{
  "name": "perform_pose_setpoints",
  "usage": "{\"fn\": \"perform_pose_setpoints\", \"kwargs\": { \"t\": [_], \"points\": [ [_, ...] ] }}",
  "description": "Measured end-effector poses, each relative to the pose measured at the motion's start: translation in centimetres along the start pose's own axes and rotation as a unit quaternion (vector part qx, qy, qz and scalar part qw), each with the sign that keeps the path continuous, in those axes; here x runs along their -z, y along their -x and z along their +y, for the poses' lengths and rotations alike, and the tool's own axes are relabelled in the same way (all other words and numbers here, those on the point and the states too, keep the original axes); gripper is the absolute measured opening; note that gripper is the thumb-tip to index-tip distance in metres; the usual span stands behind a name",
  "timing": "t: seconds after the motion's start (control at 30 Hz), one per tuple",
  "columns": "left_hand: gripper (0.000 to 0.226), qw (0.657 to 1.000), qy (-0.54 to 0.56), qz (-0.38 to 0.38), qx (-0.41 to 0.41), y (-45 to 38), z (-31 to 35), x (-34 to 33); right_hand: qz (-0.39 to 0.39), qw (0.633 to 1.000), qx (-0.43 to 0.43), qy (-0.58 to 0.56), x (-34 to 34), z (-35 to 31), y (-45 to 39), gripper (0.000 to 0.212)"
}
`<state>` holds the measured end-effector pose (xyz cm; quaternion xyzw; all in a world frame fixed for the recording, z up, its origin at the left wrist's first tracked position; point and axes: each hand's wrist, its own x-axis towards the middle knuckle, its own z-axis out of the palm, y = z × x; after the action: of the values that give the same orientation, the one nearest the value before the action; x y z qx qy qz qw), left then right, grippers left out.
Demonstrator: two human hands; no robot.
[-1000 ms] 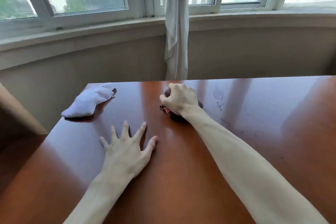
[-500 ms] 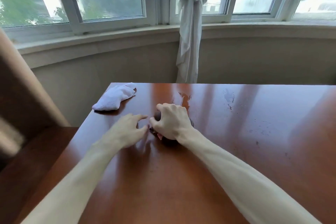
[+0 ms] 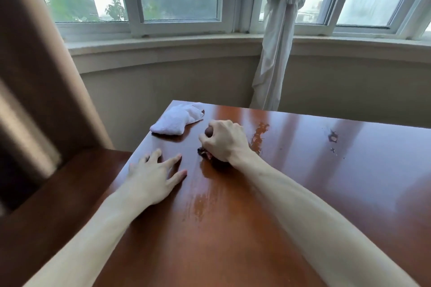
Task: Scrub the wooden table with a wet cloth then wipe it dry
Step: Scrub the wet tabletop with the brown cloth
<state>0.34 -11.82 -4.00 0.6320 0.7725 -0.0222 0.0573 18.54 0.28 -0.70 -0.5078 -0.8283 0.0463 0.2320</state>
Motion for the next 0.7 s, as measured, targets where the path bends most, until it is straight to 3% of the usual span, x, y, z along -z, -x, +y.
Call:
{"fn": "perform_pose_setpoints", "kwargs": {
  "t": [0.17,0.3,0.53,0.7],
  "points": [
    [0.067,1.000,-0.013,-0.025,0.000,-0.5,0.1,0.2,0.030,0.998,-0.050,0.025,-3.1,2.5,-9.9,0.023],
    [0.066,0.999,-0.002,-0.049,0.004,0.0,0.4,1.3,0.040,0.998,-0.048,0.023,-3.5,2.7,-10.6,0.022],
    [0.067,0.998,0.016,-0.060,0.005,-0.1,0.4,2.2,-0.001,1.000,-0.004,0.003,1.6,1.5,2.1,0.034],
    [0.056,0.997,0.044,0.059,0.020,3.6,3.4,0.7,-0.001,0.998,0.055,-0.006,6.2,0.1,15.0,0.031]
  ]
}}
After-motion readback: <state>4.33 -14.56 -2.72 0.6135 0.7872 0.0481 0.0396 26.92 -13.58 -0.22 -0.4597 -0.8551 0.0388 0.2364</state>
